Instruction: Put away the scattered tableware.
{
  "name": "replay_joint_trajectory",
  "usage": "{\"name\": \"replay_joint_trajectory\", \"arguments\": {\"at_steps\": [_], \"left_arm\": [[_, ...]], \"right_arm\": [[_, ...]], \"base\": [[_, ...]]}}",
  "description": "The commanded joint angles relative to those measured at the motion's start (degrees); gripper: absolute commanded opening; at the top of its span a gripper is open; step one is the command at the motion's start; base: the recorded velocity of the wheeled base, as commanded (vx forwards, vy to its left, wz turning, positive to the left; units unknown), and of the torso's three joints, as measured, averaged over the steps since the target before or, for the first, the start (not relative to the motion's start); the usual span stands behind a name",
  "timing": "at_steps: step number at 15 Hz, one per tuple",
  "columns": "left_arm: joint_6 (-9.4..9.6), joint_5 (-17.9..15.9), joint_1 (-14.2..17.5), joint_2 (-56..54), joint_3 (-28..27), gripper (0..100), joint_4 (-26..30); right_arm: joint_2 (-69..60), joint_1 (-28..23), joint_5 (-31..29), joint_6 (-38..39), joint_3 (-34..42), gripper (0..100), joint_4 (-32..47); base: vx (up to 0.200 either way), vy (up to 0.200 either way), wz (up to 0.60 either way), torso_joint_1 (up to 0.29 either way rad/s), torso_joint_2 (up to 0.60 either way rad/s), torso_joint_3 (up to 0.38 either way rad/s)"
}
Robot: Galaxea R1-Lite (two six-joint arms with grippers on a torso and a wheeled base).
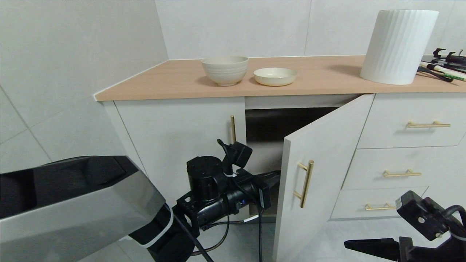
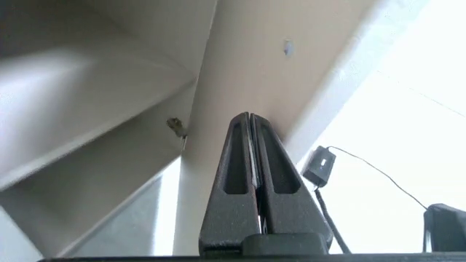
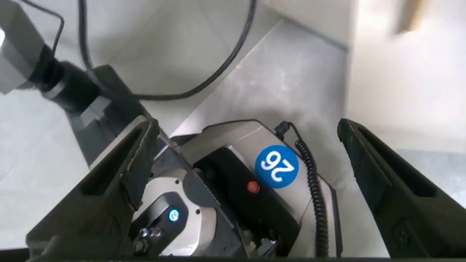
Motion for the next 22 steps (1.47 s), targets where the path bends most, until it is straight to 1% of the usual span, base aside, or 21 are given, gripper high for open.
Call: {"name": "replay_joint_trajectory", "arguments": {"at_steps": [1, 4, 5, 7, 9, 10, 13, 14, 15, 16, 17, 18, 19, 20, 22], "left_arm": [[-0.02, 0.1, 0.0, 1.6, -1.4, 0, 0.0], [-0.02, 0.2, 0.0, 2.3, -1.7, 0, 0.0], [-0.02, 0.3, -0.1, 2.2, -1.7, 0, -0.1], [0.07, 0.4, -0.9, 2.1, -2.0, 0, 0.0], [0.16, 0.6, -3.4, 3.2, -4.4, 0, 0.1], [0.33, 0.6, -4.9, 3.1, -4.3, 0, 0.1], [0.33, 0.5, -8.3, 1.8, -4.4, 0, 0.8], [0.33, 0.5, -10.7, 1.2, -4.7, 0, 1.8], [0.33, 0.5, -14.7, 0.2, -5.9, 0, 3.5], [0.33, 0.5, -17.6, -0.4, -7.4, 0, 5.3], [0.33, 0.6, -19.7, -0.9, -8.1, 0, 6.9], [0.33, 0.5, -21.6, -1.2, -8.2, 0, 8.0], [0.33, 0.7, -22.3, -1.4, -7.7, 0, 8.0], [0.33, 1.0, -22.2, -2.1, -6.6, 0, 8.0], [0.33, 1.1, -20.1, -3.7, -5.3, 0, 8.0]], "right_arm": [[0.2, 0.0, 0.0, 0.0, 0.0, 100, 0.0], [0.2, 0.2, 0.0, 0.1, 0.0, 100, 0.0], [0.2, 1.0, 0.0, 0.1, 0.0, 100, 0.0], [0.1, 1.7, 0.0, 0.1, 0.0, 100, 0.0], [0.0, 1.9, 0.0, 0.1, 0.1, 100, 0.0], [-0.3, 2.5, 0.0, 0.1, 0.4, 100, -0.1], [-1.4, 4.8, 0.1, 0.1, 0.6, 100, 0.0], [-2.1, 6.2, 0.1, 0.1, 1.2, 100, -0.1], [-4.6, 8.7, 1.7, -0.1, 2.7, 100, -0.2], [-7.1, 10.0, 5.0, -1.2, 4.0, 100, -0.2], [-8.4, 10.0, 8.0, -3.3, 5.1, 100, -0.2], [-8.4, 10.0, 9.8, -5.9, 6.0, 100, -0.2], [-8.3, 10.0, 9.8, -6.7, 6.1, 100, -0.2], [-8.4, 9.9, 9.8, -6.6, 6.1, 100, -0.2], [-8.3, 9.8, 9.7, -6.6, 6.0, 100, -0.3]], "base": [[0.0, 0.0, 0.0, 0.0, 0.0, 0.0], [0.0, 0.0, 0.0, 0.0, 0.0, 0.0], [0.0, 0.0, 0.0, 0.0, 0.0, 0.0], [0.0, 0.0, 0.0, 0.0, 0.0, 0.0], [0.0, 0.0, 0.0, 0.0, 0.0, 0.0], [0.0, 0.0, 0.0, 0.0, 0.0, 0.0], [0.0, 0.0, 0.0, 0.0, 0.0, 0.0], [0.0, 0.0, 0.0, 0.0, 0.0, 0.0], [0.0, 0.0, 0.0, 0.0, 0.0, 0.0], [0.0, 0.0, 0.0, 0.0, 0.0, 0.0], [0.0, 0.0, 0.0, 0.0, 0.0, 0.0], [0.0, 0.0, 0.0, 0.0, 0.0, 0.0], [0.0, 0.0, 0.0, 0.0, 0.0, 0.0], [0.0, 0.0, 0.0, 0.0, 0.0, 0.0], [0.0, 0.0, 0.0, 0.0, 0.0, 0.0]]}}
